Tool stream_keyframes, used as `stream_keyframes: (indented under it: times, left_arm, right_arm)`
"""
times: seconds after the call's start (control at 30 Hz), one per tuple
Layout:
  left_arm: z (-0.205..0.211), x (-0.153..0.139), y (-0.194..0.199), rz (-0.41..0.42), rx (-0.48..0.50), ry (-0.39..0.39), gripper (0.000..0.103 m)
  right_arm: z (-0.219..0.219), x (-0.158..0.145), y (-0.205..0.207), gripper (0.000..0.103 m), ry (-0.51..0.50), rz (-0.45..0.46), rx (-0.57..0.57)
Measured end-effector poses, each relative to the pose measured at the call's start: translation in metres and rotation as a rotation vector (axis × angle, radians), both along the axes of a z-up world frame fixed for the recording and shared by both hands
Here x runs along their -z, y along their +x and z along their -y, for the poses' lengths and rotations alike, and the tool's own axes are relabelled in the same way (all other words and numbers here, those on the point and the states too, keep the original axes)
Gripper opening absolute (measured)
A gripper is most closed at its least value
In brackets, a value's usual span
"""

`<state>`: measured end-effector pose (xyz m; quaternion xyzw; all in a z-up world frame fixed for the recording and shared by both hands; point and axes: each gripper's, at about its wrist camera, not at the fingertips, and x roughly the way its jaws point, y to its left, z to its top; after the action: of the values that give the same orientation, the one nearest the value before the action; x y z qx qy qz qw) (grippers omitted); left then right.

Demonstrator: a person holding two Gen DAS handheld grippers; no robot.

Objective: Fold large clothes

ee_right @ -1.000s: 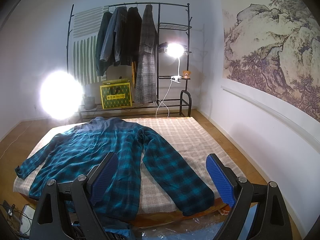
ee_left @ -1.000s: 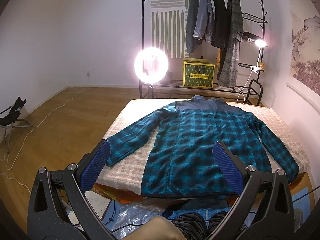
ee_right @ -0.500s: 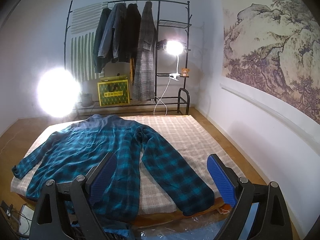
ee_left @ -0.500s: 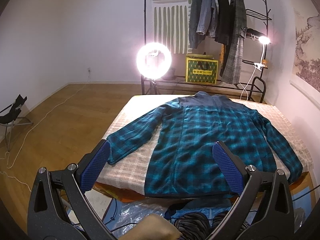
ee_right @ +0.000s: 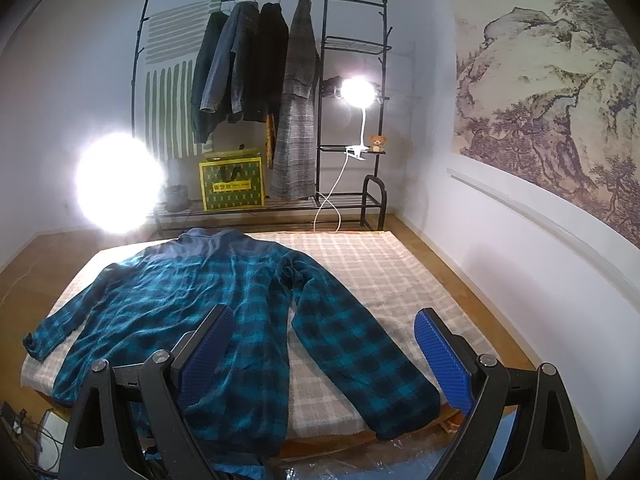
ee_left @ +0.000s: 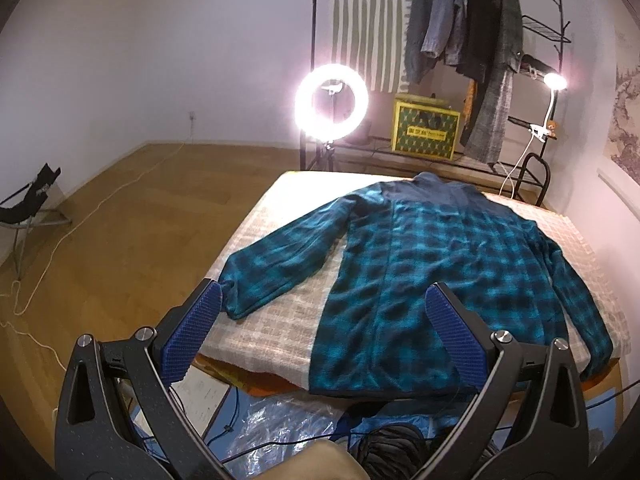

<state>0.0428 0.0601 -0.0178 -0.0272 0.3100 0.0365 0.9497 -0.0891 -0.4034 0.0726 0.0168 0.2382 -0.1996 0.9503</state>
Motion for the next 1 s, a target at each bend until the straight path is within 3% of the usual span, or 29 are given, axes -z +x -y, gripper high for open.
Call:
stream_keyframes:
  times: [0.1, 0.23, 0.4, 0.57, 0.67, 0.83, 1.0]
  left_arm:
    - [-0.016, 0.009, 0.009, -0.004, -0.009, -0.031, 0.101]
    - [-0.049, 0.025, 0.022, 0.011, 0.022, -0.168, 0.1]
    - [-0.082, 0.049, 0.052, -0.045, -0.027, -0.192, 0.09]
    - [-0.133, 0.08, 0.086, -0.112, -0.053, -0.305, 0.089]
    - [-0.164, 0.104, 0.106, -0.154, -0.088, -0.358, 0.089]
    - [-0.212, 0.154, 0.146, -0.239, -0.184, -0.443, 0.08]
    - [-0.247, 0.209, 0.176, -0.336, -0.26, -0.603, 0.08]
  right_arm:
    - [-0.001, 0.002, 0.011, 0.094, 0.01, -0.009, -0.009]
    - [-0.006, 0.005, 0.027, 0.094, 0.009, -0.017, -0.031]
    - [-0.016, 0.008, 0.05, 0.094, 0.01, -0.029, -0.072]
    - [-0.028, 0.011, 0.076, 0.094, 0.0, -0.037, -0.118]
    - [-0.033, 0.013, 0.089, 0.094, 0.011, -0.033, -0.148]
    - [-0.048, 0.023, 0.108, 0.094, 0.009, -0.059, -0.199]
    - [-0.056, 0.036, 0.123, 0.094, -0.004, -0.1, -0.211]
